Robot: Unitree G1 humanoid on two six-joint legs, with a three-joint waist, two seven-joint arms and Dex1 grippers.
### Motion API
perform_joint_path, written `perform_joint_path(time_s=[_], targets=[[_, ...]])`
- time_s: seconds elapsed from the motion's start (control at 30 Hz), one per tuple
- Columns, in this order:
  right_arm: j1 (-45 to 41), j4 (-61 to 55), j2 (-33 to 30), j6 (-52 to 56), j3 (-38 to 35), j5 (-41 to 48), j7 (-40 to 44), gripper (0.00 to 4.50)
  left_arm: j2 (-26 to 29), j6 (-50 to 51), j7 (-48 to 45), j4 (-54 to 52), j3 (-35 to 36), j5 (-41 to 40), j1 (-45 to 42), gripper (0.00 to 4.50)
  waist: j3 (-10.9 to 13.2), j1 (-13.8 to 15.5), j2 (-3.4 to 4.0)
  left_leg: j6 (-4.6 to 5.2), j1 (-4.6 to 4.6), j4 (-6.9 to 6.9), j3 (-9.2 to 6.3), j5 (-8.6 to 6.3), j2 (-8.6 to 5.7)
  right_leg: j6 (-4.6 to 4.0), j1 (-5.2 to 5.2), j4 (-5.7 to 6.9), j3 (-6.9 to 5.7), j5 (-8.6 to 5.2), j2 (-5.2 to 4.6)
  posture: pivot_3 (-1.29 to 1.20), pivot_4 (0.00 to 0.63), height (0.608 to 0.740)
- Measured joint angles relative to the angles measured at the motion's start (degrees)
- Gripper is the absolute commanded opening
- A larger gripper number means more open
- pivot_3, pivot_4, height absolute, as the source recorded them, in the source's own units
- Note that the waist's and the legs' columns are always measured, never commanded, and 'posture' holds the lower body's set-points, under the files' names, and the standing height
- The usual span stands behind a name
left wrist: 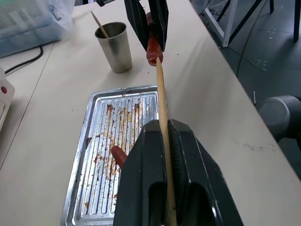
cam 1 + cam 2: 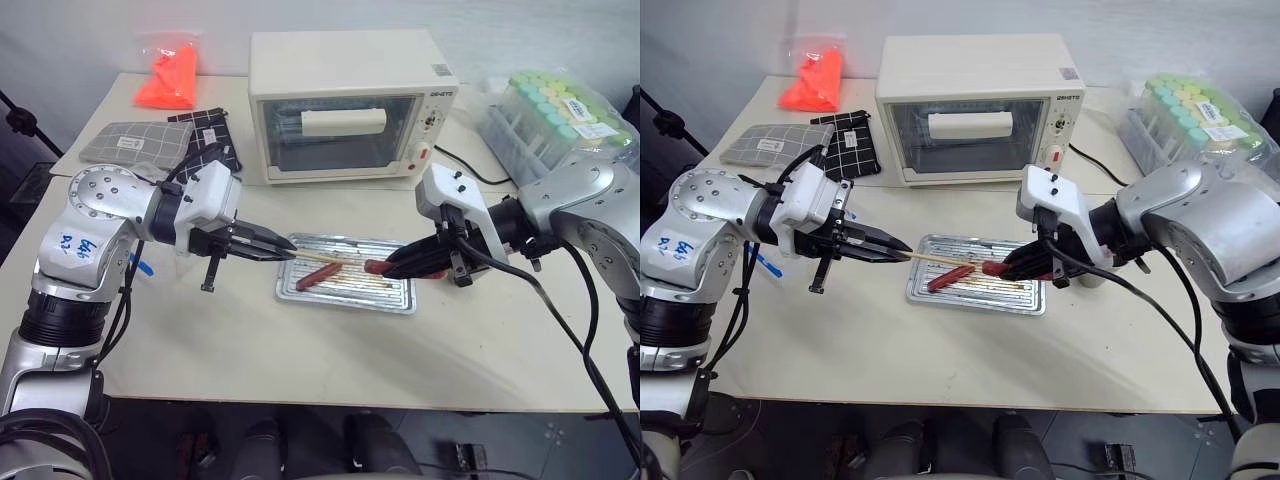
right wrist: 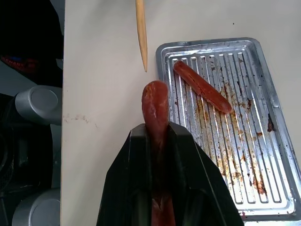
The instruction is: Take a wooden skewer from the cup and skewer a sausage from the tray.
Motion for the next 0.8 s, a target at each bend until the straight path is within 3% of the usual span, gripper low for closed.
perform_joint_path(time_s=[0.8], targets=[[-2.7, -1.7, 0.8, 2.7, -1.2, 4.1, -2.8, 0.23, -1.1, -1.0, 0.0, 1.5, -0.2, 0.7, -1.0, 0.00, 0.0, 0.0, 0.00, 0.00, 0.00, 0.01, 0.00, 0.00, 0.00, 0.00, -0.01, 0.04, 0.00, 0.00, 0.00, 0.00, 0.150, 0.740]])
